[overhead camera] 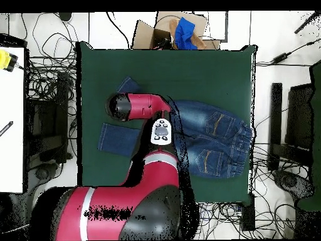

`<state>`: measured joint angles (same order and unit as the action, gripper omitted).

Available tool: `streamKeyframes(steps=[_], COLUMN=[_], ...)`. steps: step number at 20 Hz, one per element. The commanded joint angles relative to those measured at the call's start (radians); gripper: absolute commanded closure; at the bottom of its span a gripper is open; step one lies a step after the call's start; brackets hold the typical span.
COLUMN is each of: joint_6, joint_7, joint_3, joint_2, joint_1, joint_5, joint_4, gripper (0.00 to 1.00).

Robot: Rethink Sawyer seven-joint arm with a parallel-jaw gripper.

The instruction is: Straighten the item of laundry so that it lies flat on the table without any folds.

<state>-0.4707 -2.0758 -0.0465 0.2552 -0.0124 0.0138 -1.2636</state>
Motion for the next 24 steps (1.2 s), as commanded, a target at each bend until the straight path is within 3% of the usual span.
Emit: streamKeyframes(steps=[1, 9, 10, 24], joint_6=[0.036, 0.019, 0.016, -0.053], joint_7=[-0.247, -0.279, -0.266, -0.245], joint_3=[-0.023, -0.054, -0.06, -0.086], joint_2=[-0.099, -0.107, -0.108, -0.123], joint_1=[-0.037, -0.081, -0.084, -0.095], joint_5=[0.058, 0.12, 0.129, 0.176], joint_4=[0.019, 0.042, 0.043, 0.095], gripper=[0.0, 0.0, 1.0, 1.0])
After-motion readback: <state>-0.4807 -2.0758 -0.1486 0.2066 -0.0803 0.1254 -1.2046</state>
